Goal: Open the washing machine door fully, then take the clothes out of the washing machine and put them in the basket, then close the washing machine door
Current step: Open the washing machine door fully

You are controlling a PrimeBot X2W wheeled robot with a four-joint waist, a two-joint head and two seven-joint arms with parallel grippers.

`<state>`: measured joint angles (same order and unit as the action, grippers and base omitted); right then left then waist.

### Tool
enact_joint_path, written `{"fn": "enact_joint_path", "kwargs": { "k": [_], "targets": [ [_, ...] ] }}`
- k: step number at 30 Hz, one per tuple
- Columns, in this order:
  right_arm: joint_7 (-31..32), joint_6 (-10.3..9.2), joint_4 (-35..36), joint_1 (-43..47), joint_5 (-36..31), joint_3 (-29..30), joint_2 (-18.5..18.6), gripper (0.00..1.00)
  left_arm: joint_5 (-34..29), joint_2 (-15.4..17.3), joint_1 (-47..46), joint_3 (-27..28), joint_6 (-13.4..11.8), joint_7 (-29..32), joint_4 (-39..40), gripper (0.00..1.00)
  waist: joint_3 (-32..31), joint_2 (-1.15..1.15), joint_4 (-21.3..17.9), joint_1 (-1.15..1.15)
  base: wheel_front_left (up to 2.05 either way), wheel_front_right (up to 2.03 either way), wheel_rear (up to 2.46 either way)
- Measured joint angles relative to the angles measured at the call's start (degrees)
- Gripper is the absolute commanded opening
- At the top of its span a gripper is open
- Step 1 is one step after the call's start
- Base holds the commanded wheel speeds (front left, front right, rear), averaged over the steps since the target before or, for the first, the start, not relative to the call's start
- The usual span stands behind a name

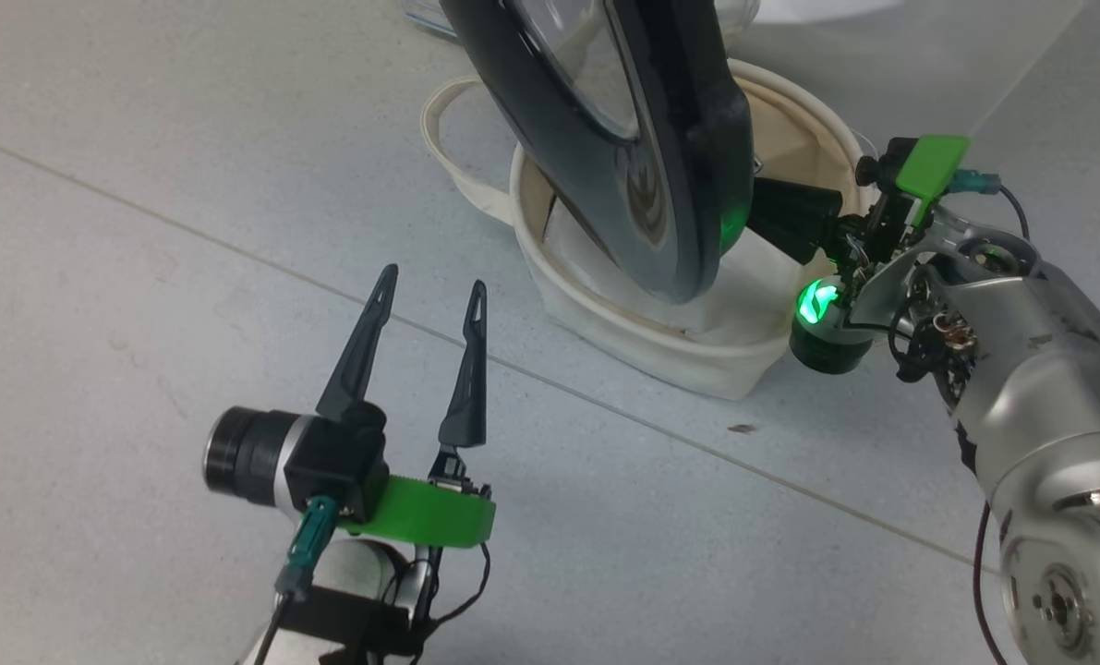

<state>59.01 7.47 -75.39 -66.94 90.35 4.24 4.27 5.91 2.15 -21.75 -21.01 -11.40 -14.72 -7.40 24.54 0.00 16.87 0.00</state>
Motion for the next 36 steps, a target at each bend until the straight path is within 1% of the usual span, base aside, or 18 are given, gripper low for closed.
{"fn": "enact_joint_path", "kwargs": {
  "k": [5, 12, 17, 20, 21, 23, 25, 27, 31, 32, 34, 36],
  "targets": [
    [0.2, 0.0, 0.1, 0.5, 6.9, -6.7, 0.4, 0.0, 0.5, 0.0, 0.4, 0.3, 0.0, 0.0, -0.1, 1.0, -0.9, 0.0, 0.8, 0.0, 0.0, 0.0, 0.0],
    [-0.7, 0.0, 4.1, 5.4, 17.7, -19.4, 0.3, 0.0, 0.8, 0.0, 0.8, 0.3, 0.1, 0.0, -0.4, 1.0, -2.4, 0.0, 1.7, 0.0, 0.0, 0.0, 0.0],
    [-5.3, 0.0, 8.9, 9.3, 26.1, -29.5, 0.1, 0.0, 0.8, 0.0, 2.0, 0.4, 0.1, 0.0, -0.8, 1.0, -3.7, 0.0, 1.7, 0.0, 0.0, 0.0, 0.0],
    [-9.1, 0.0, 11.3, 10.1, 30.2, -34.2, 0.0, 0.0, 0.8, 0.0, 2.8, 1.0, 0.1, 0.0, -1.1, 1.0, -4.5, 0.0, 1.2, 0.0, 0.0, 0.0, 0.0],
    [-12.0, 0.0, 12.7, 10.0, 31.9, -36.4, -0.1, 0.0, 0.7, 0.0, 3.1, 1.7, 0.2, 0.0, -1.1, 1.0, -4.9, 0.0, 0.7, 0.0, 0.0, 0.0, 0.0],
    [-15.4, 0.0, 13.4, 10.0, 32.8, -37.5, -0.1, 0.0, 0.2, 0.0, 3.2, 2.1, 0.3, 0.0, -1.1, 1.0, -5.3, 0.0, 0.0, 0.0, 0.0, 0.0, 0.0],
    [-20.3, 0.0, 14.3, 9.8, 32.0, -37.7, 0.0, 0.0, 0.1, 0.0, 3.2, 2.8, 0.3, 0.0, -1.1, 1.0, -5.7, 0.0, -0.7, 0.0, 0.0, 0.0, 0.0],
    [-25.8, -0.01, 17.3, 9.8, 28.7, -38.1, 1.1, 0.0, -0.2, 0.0, 3.3, 3.4, 0.4, 0.0, -1.1, 1.0, -6.3, 0.0, -1.2, 0.0, 0.0, 0.0, 0.0],
    [-35.4, 0.0, 24.9, 10.6, 22.0, -38.1, 4.8, 0.0, -0.6, 0.0, 4.5, 4.2, 0.8, 0.0, -1.2, 1.0, -8.0, 0.0, -2.1, 0.0, 0.0, 0.0, 0.0],
    [-38.3, 0.0, 27.4, 11.3, 19.9, -38.2, 5.8, 0.0, -0.8, 0.0, 4.9, 4.4, 0.8, 0.0, -1.3, 1.0, -8.5, 0.0, -2.3, 0.0, 0.0, 0.0, 0.0],
    [-47.0, 0.0, 32.3, 13.4, 14.0, -38.1, 7.8, 0.0, -1.0, 0.2, 5.7, 5.1, 0.9, 0.0, -1.4, 1.0, -9.5, 0.0, -3.0, 0.0, 0.0, 0.0, 0.0],
    [-55.9, -0.01, 37.5, 15.8, 5.6, -39.7, 10.5, 0.0, -1.2, 0.3, 6.4, 5.7, 1.3, 0.0, -1.6, 1.0, -10.6, 0.0, -3.7, 0.0, 0.0, 0.0, 0.0]
  ]
}}
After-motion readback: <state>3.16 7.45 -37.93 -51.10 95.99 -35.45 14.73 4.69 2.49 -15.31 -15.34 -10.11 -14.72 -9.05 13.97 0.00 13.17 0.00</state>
